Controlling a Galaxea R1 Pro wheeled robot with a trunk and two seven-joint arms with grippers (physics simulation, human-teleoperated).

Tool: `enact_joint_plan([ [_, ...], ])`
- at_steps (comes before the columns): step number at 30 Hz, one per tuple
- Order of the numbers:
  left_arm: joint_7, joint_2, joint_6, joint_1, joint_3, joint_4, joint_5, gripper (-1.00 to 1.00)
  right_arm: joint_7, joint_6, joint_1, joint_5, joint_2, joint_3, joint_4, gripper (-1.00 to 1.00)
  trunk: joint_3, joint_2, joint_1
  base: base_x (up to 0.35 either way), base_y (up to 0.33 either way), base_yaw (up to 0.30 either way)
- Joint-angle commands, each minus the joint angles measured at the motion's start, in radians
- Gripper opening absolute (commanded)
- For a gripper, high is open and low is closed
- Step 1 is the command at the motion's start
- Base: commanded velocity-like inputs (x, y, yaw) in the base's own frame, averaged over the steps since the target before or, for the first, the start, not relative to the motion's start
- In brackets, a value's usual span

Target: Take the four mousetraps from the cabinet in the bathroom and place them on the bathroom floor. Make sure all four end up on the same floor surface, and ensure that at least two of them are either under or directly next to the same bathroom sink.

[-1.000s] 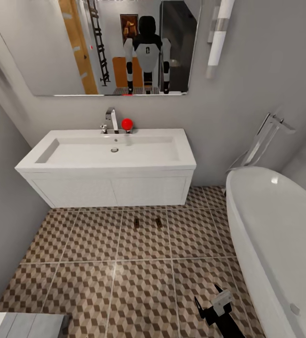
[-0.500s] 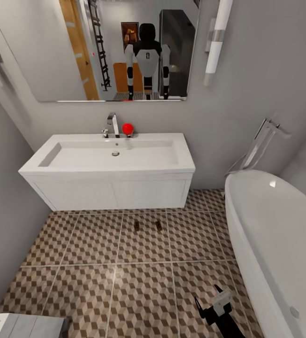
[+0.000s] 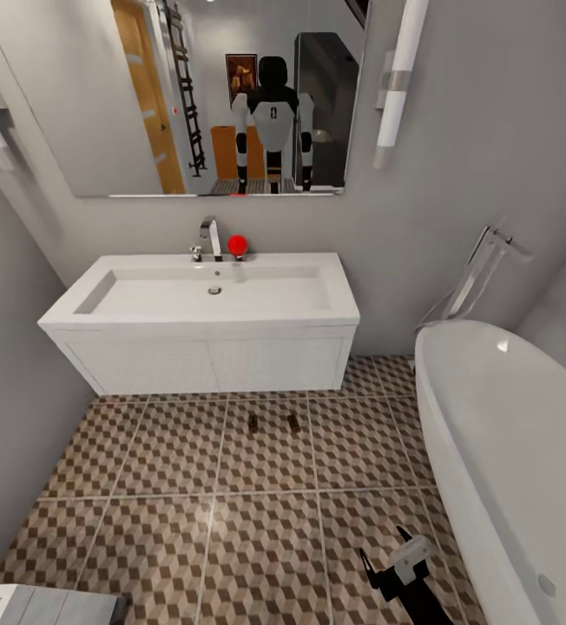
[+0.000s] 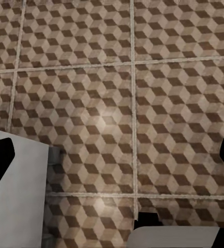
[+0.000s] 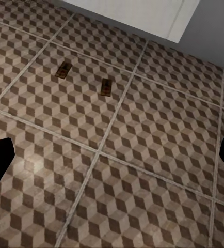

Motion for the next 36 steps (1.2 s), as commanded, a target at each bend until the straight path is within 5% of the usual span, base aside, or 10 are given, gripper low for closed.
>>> enact_joint_plan([
  [1,0.005,-0.001,-0.005,-0.001,-0.009,0.003,0.003,1.0,-0.008,-0.002,-0.001,0.01,0.0,0.0,0.0,1.0,0.0,-0.002,0.001,0.0,0.0,0.0],
  [36,0.004,-0.001,0.007,-0.001,-0.009,0.003,0.003,1.0,-0.009,-0.002,-0.001,0.01,0.0,0.0,0.0,1.0,0.055,-0.002,0.001,0.0,0.0,0.0],
])
